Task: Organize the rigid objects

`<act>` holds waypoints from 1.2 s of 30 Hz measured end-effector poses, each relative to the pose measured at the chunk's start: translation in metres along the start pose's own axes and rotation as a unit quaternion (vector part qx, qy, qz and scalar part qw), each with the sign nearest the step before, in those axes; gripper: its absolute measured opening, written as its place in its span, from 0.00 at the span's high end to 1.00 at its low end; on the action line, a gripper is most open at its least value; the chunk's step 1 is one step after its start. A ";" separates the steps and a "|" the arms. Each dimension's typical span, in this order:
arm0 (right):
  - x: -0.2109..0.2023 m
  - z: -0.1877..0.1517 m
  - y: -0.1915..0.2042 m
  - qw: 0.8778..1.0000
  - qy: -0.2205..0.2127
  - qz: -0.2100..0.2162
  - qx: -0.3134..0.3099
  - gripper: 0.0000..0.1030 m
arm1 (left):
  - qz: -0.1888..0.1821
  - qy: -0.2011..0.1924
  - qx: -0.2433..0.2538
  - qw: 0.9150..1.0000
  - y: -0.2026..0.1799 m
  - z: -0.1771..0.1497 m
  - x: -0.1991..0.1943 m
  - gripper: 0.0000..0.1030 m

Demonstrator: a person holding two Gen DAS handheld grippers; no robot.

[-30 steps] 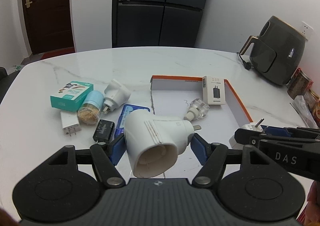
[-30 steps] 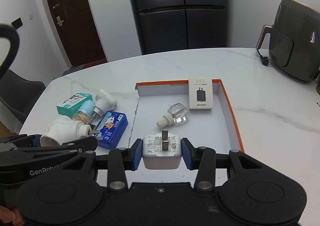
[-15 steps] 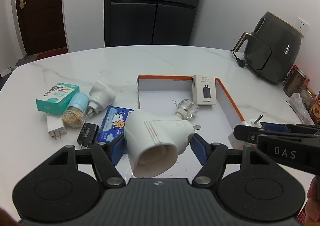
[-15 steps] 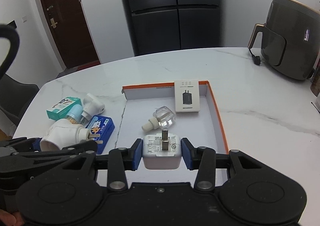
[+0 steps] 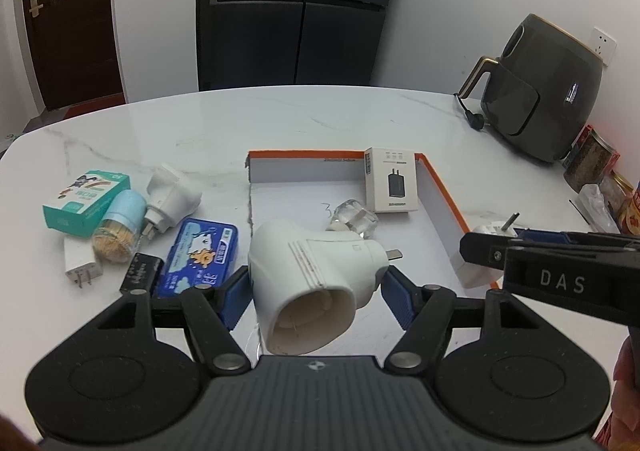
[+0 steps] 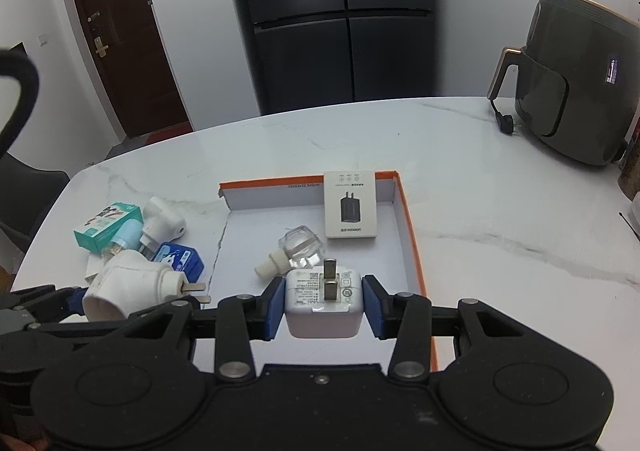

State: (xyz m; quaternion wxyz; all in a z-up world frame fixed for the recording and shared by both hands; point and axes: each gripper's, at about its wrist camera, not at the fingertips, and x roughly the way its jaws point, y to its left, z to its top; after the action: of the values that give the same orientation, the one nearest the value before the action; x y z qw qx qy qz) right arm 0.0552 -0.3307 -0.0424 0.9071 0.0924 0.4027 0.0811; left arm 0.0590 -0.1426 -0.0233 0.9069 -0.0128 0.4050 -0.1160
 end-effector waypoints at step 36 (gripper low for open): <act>0.100 0.042 -0.040 0.999 0.044 -0.008 -0.027 0.50 | -0.014 0.053 0.008 0.998 -0.051 0.023 0.092 0.31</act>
State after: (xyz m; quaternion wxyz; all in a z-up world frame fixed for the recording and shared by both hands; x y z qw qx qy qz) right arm 0.1557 -0.3516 -0.0959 0.8914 0.0611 0.4403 0.0885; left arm 0.1252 -0.2144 -0.0696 0.8824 -0.0051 0.4514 -0.1329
